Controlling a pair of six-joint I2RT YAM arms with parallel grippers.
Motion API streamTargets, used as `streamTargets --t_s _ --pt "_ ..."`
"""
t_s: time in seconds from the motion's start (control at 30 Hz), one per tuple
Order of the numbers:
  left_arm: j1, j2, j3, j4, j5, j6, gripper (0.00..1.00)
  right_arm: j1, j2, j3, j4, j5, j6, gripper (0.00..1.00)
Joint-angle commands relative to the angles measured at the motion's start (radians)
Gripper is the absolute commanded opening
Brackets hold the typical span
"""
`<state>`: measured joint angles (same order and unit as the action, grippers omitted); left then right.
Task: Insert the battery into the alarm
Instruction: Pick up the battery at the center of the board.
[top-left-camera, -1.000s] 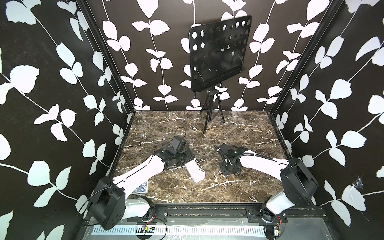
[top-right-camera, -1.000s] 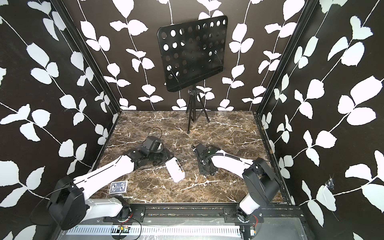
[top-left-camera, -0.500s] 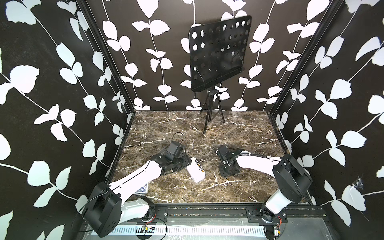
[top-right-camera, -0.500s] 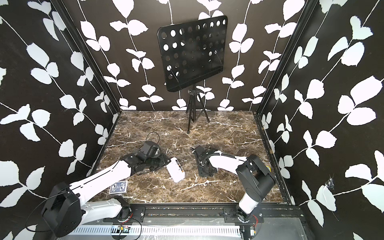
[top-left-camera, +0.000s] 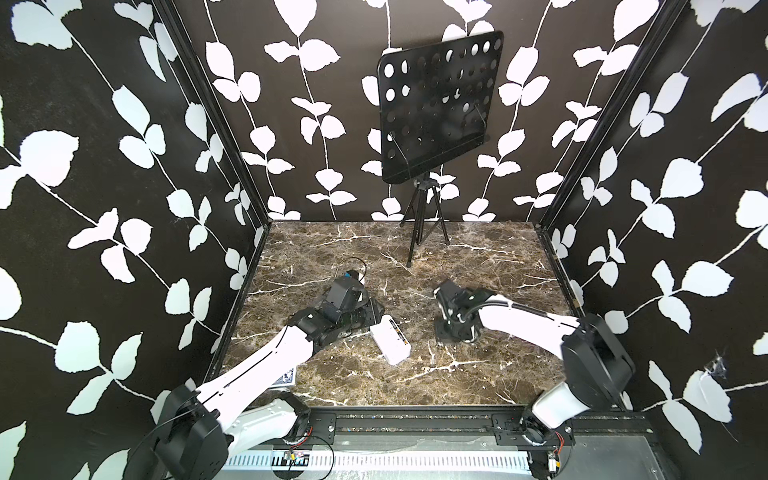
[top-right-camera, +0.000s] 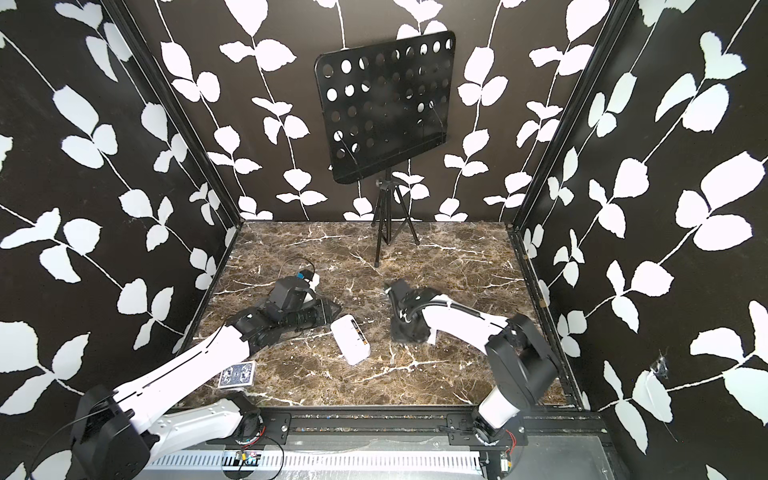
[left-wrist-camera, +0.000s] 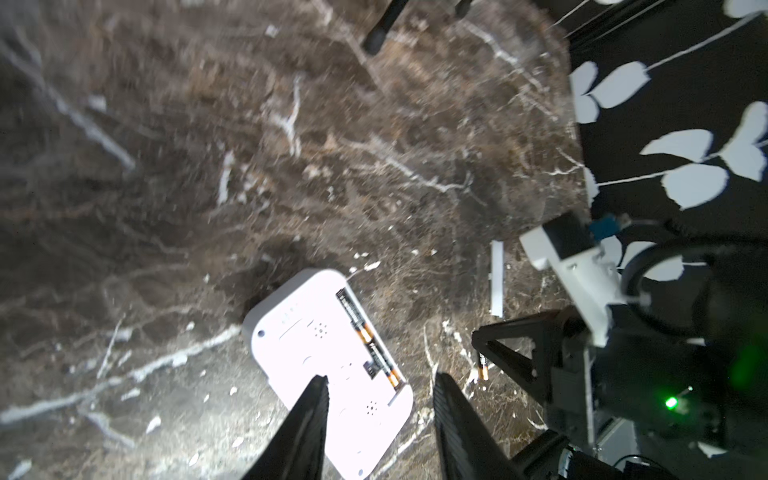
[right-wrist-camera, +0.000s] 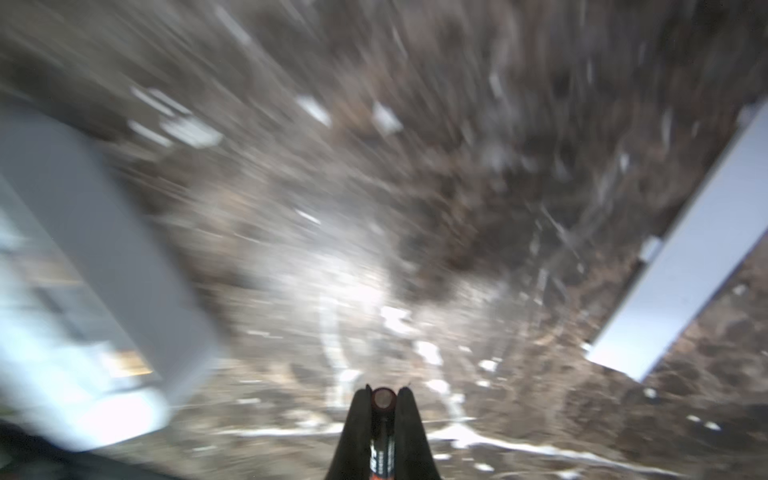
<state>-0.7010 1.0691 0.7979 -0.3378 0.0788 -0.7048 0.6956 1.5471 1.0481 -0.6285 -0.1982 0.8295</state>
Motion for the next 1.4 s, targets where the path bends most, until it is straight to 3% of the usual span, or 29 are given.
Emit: streamTargets --t_s 0.0,0.1,0.2,0.33,0.43,0.57,0.77,1.13,1.37 --pt "-0.063 -0.07 0.023 0.108 -0.099 0.263 0.43 -0.029 -0.054 0.039 0.172 -0.171 0.373 0.02" --pt "-0.072 -0.131 -0.032 0.24 -0.127 0.387 0.38 -0.033 -0.063 -0.01 0.446 -0.253 0.744 0.02" --pt "-0.084 -0.194 -0.108 0.435 -0.091 0.524 0.37 -0.023 -0.075 -0.085 0.726 -0.237 1.089 0.02" --pt "-0.11 -0.21 -0.146 0.56 -0.056 0.739 0.31 -0.001 -0.096 -0.099 0.882 -0.132 1.362 0.03" --pt "-0.144 -0.198 -0.148 0.62 -0.096 0.88 0.27 0.026 -0.106 -0.089 0.944 -0.043 1.479 0.01" --pt "-0.153 -0.153 -0.171 0.775 -0.15 0.909 0.25 0.062 -0.134 -0.041 0.938 0.096 1.533 0.01" --pt "-0.154 -0.065 -0.169 0.894 -0.246 0.762 0.28 0.083 -0.151 -0.003 0.939 0.19 1.542 0.01" --pt "-0.155 -0.029 -0.197 0.973 -0.367 0.58 0.3 0.101 -0.165 -0.002 0.955 0.215 1.537 0.0" --pt "-0.155 -0.004 -0.192 0.985 -0.379 0.501 0.36 0.104 -0.177 -0.01 0.963 0.223 1.529 0.0"
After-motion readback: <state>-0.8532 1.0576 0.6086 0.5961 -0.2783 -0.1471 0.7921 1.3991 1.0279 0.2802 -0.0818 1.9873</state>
